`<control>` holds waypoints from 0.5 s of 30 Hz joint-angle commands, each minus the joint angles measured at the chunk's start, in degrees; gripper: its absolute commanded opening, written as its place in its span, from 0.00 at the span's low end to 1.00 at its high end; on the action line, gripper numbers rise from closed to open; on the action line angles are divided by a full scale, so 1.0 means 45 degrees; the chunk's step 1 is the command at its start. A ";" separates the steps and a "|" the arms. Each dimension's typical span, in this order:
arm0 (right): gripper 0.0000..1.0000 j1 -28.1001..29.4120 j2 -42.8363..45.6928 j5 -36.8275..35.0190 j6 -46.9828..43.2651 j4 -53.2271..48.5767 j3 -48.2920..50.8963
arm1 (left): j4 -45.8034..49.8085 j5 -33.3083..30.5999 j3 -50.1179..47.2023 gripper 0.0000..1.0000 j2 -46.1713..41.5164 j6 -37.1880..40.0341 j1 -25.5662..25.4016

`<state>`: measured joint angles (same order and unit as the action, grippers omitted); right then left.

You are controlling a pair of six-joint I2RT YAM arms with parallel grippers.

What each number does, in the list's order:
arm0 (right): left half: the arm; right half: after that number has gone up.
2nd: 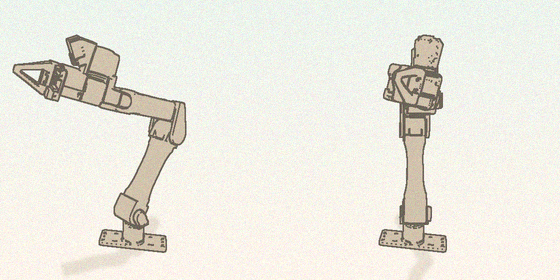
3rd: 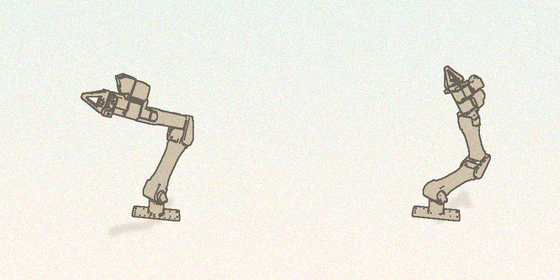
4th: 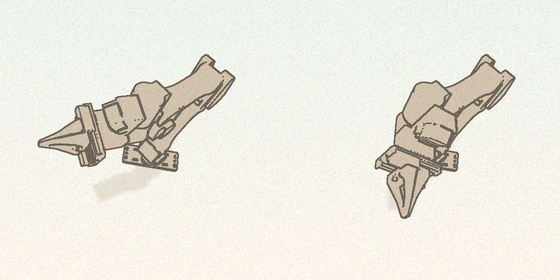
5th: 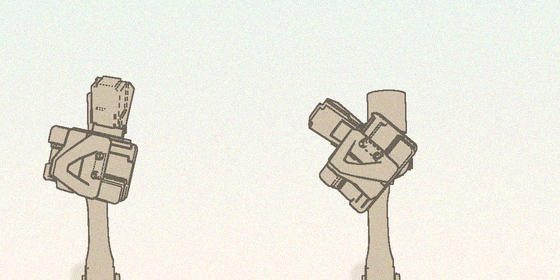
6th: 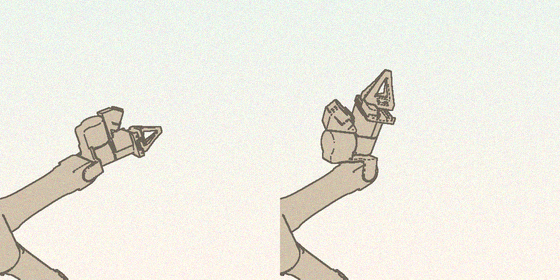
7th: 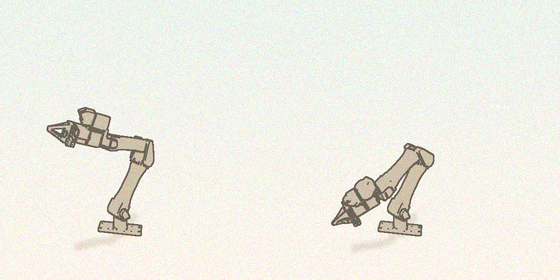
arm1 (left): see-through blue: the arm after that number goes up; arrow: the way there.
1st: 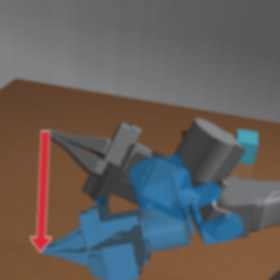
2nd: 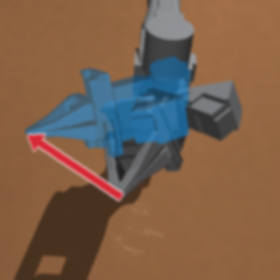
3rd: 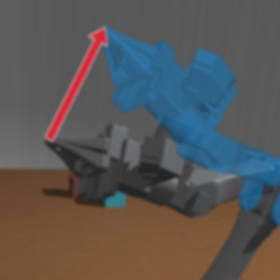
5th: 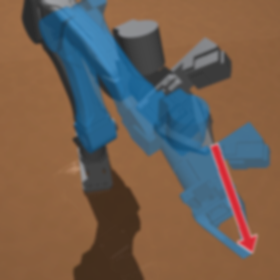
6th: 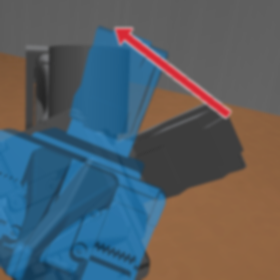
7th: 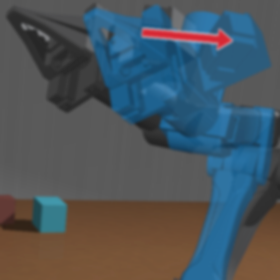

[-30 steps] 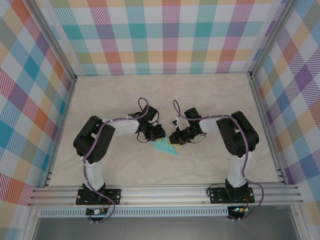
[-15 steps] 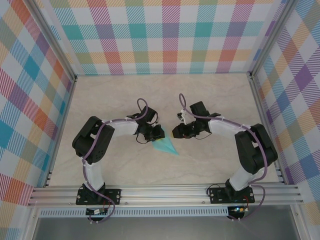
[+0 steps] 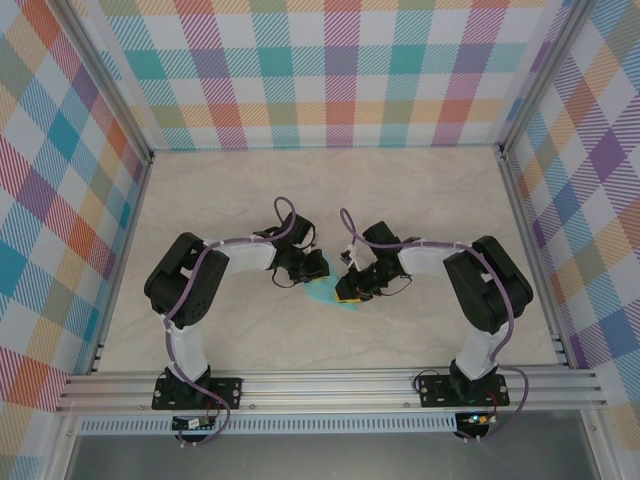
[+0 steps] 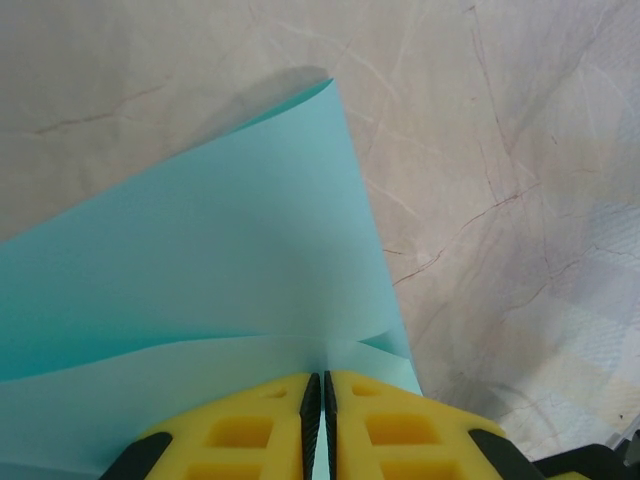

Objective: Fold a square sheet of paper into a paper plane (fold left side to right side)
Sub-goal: Fourth fold the wing at the center of the table.

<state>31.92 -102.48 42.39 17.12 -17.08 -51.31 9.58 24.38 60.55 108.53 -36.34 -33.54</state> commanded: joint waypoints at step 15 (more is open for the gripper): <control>0.25 -0.0006 -0.0536 -0.1612 -0.0759 -0.1582 -0.0220 | 0.1034 -0.0887 -0.0448 0.14 0.0296 0.0206 0.0129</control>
<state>31.94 -104.12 37.91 15.40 -20.23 -51.92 9.56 24.36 60.51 108.53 -36.34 -33.54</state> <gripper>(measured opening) 0.245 0.140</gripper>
